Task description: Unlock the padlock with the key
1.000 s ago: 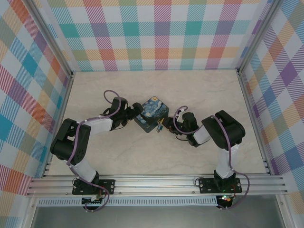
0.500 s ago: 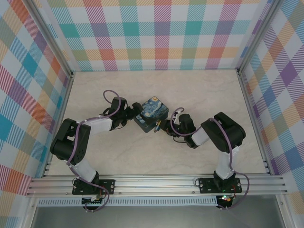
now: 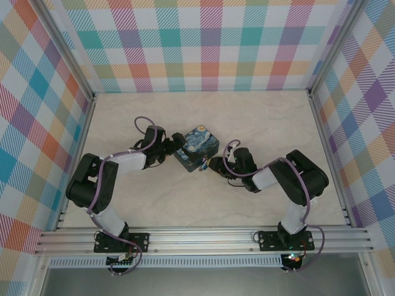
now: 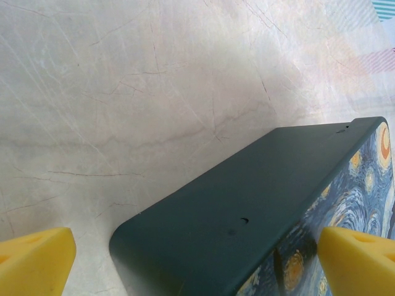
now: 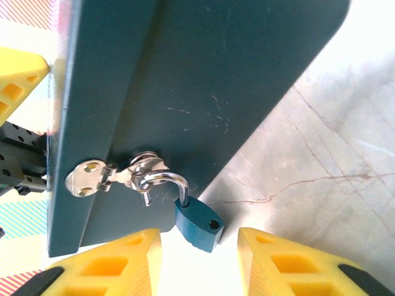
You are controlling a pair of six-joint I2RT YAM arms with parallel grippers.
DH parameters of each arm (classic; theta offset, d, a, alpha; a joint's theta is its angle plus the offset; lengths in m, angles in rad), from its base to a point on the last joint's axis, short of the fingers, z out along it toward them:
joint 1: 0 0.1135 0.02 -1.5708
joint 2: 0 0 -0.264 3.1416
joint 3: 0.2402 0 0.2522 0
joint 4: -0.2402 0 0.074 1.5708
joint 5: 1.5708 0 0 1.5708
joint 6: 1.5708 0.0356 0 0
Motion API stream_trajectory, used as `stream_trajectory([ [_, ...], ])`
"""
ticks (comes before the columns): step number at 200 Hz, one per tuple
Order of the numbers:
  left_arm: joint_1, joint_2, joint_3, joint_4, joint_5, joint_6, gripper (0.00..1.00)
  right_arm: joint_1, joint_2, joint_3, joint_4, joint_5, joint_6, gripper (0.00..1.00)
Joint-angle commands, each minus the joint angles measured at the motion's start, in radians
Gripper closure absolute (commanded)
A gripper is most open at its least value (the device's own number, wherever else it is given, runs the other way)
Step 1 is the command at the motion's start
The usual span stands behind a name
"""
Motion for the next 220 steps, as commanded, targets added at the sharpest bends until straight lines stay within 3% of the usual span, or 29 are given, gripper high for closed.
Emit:
stream_trajectory([
  [1, 0.008, 0.014, 0.016, -0.043, 0.017, 0.011, 0.00, -0.005, -0.076, 0.008, -0.089, 0.025, -0.109, 0.58],
  [30, 0.008, 0.010, 0.013, -0.046, 0.016, 0.010, 0.01, -0.004, -0.118, 0.019, -0.169, 0.052, -0.207, 0.57],
  [110, 0.008, 0.001, 0.004, -0.035, 0.024, 0.002, 0.01, 0.027, -0.030, 0.009, -0.056, 0.045, -0.312, 0.55],
  [220, 0.008, 0.001, 0.011, -0.025, 0.028, -0.012, 0.01, 0.072, 0.056, 0.081, -0.098, 0.027, -0.374, 0.57],
])
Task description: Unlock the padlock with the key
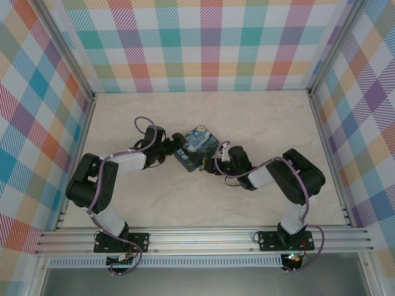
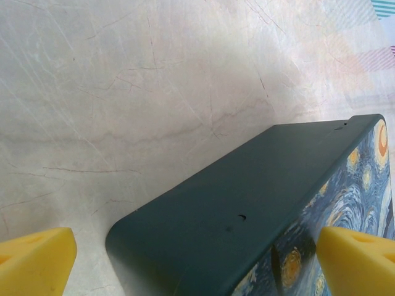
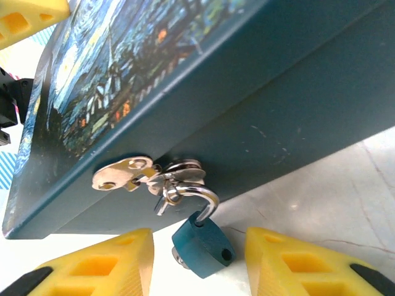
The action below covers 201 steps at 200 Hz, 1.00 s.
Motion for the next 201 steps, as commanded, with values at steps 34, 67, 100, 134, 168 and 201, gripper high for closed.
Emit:
stream_trajectory([
  [34, 0.008, -0.002, 0.011, -0.023, 0.011, -0.005, 0.01, 0.025, 0.038, 0.025, -0.086, -0.014, -0.055, 0.59],
  [67, 0.007, -0.008, 0.009, -0.026, 0.007, -0.005, 0.01, 0.027, 0.068, 0.053, -0.115, -0.024, -0.071, 0.62],
  [100, 0.008, -0.012, 0.007, -0.024, 0.008, -0.007, 0.01, 0.035, 0.067, 0.067, -0.145, -0.022, -0.089, 0.65],
  [134, 0.008, -0.019, 0.005, -0.028, 0.006, -0.005, 0.01, 0.040, 0.072, 0.076, -0.145, -0.031, -0.097, 0.74],
  [168, 0.008, -0.022, 0.005, -0.032, 0.003, -0.002, 0.01, 0.038, 0.042, 0.051, -0.162, -0.028, -0.088, 0.87],
  [201, 0.008, -0.024, 0.003, -0.034, 0.002, 0.000, 0.01, 0.020, 0.014, 0.019, -0.092, -0.043, -0.054, 1.00],
])
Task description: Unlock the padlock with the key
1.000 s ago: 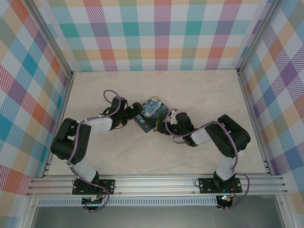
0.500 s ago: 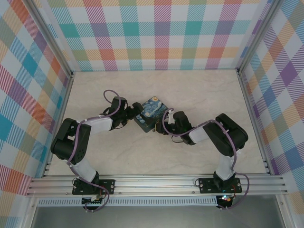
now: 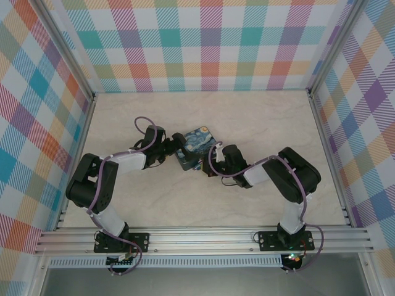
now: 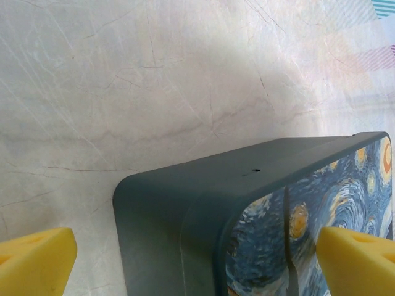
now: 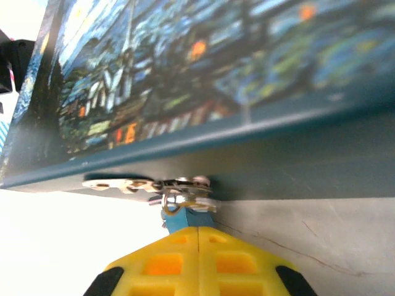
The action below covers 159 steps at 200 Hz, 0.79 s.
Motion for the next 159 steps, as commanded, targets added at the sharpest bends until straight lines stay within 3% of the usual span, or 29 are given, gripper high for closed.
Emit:
stream_trajectory([
  [1, 0.008, -0.024, 0.003, -0.035, 0.002, 0.001, 0.01, -0.010, -0.019, -0.040, -0.014, -0.021, 0.020, 1.00],
  [56, 0.008, -0.036, -0.012, -0.035, 0.001, 0.006, 0.02, -0.035, -0.030, -0.088, 0.097, -0.027, 0.068, 1.00],
  [70, 0.008, -0.040, -0.013, -0.037, 0.002, 0.005, 0.02, -0.050, -0.027, -0.126, 0.184, -0.020, 0.092, 0.90],
  [103, 0.001, -0.051, -0.019, -0.039, 0.009, 0.005, 0.04, -0.071, 0.028, -0.145, 0.335, -0.058, 0.150, 0.80],
  [159, -0.023, -0.063, -0.024, -0.039, -0.003, -0.001, 0.06, -0.071, 0.073, -0.102, 0.361, -0.089, 0.185, 0.75],
])
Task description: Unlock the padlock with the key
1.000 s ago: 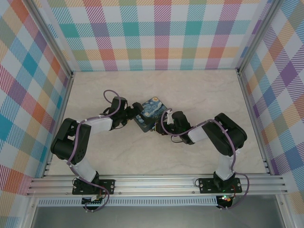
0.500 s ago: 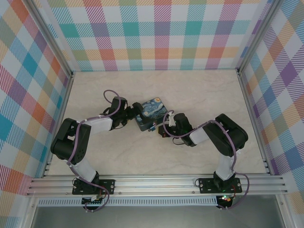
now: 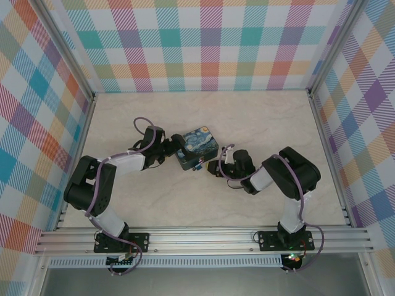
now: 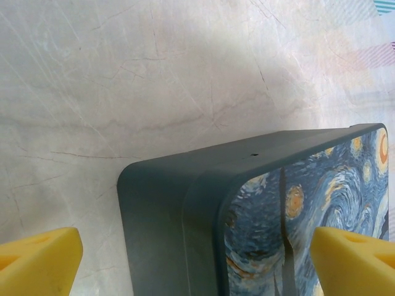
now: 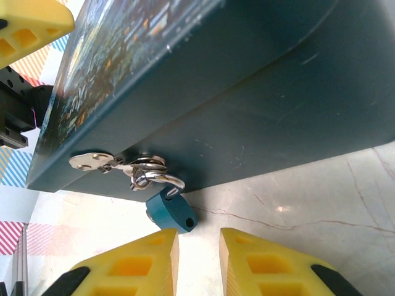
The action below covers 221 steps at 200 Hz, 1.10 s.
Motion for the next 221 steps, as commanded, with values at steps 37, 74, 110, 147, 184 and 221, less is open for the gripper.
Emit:
stream_trajectory([
  [37, -0.026, -0.026, -0.018, -0.008, -0.005, -0.009, 0.07, -0.004, 0.058, 0.044, 0.084, -0.035, 0.045, 0.73],
  [74, -0.033, -0.033, -0.046, -0.006, -0.010, -0.010, 0.13, -0.064, 0.048, 0.061, 0.073, -0.048, 0.036, 0.67],
  [110, -0.059, -0.032, -0.080, 0.026, 0.002, -0.035, 0.21, -0.134, 0.060, 0.109, 0.038, -0.110, 0.006, 0.66],
  [147, -0.091, -0.027, -0.081, 0.054, 0.024, -0.058, 0.33, -0.159, 0.058, 0.130, 0.000, -0.133, -0.036, 0.62],
  [184, -0.116, -0.044, -0.084, 0.056, 0.008, -0.077, 0.36, -0.169, 0.020, 0.086, -0.019, -0.161, -0.051, 0.59],
  [221, -0.121, -0.045, -0.081, 0.060, -0.001, -0.085, 0.41, -0.137, 0.015, 0.013, 0.023, -0.179, -0.057, 0.56],
])
